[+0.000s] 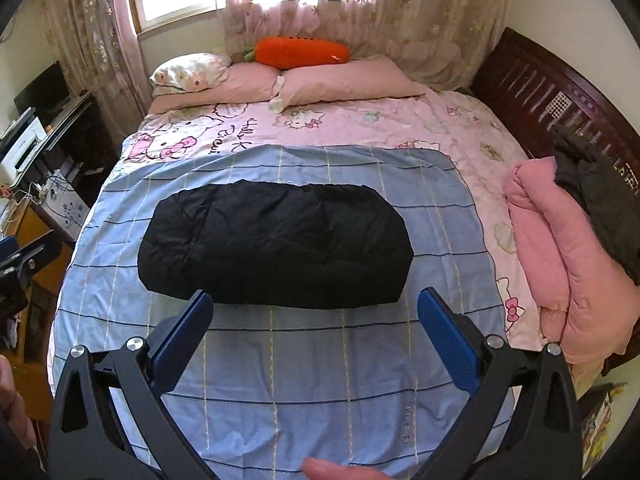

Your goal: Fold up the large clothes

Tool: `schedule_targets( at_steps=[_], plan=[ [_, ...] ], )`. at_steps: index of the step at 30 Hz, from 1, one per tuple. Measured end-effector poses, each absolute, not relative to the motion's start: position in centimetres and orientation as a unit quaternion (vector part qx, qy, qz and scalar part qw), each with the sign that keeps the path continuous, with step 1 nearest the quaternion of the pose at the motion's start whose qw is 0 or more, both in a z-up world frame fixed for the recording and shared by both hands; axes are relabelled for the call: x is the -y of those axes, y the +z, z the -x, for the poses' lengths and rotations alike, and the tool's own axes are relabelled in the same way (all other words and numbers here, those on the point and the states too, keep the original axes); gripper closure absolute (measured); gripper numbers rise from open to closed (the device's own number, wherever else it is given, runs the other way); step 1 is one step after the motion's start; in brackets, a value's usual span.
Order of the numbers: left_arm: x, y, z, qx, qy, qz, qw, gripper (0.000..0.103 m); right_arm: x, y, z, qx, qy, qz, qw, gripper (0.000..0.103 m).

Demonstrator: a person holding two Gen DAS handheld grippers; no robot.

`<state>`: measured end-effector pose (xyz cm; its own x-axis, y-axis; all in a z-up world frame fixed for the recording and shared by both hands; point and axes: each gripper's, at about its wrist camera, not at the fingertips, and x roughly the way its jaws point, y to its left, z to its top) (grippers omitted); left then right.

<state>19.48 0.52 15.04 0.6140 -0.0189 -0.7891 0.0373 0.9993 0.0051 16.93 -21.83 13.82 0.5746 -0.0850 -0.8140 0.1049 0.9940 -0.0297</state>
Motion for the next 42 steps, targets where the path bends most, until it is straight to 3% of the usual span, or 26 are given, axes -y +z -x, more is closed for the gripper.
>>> schedule_targets(
  at_steps=[42],
  plan=[
    [-0.6, 14.2, -19.7, -0.44, -0.01, -0.023, 0.898, 0.002, 22.4, 13.4, -18.6, -0.472, -0.061, -0.035, 0.879, 0.001]
  ],
)
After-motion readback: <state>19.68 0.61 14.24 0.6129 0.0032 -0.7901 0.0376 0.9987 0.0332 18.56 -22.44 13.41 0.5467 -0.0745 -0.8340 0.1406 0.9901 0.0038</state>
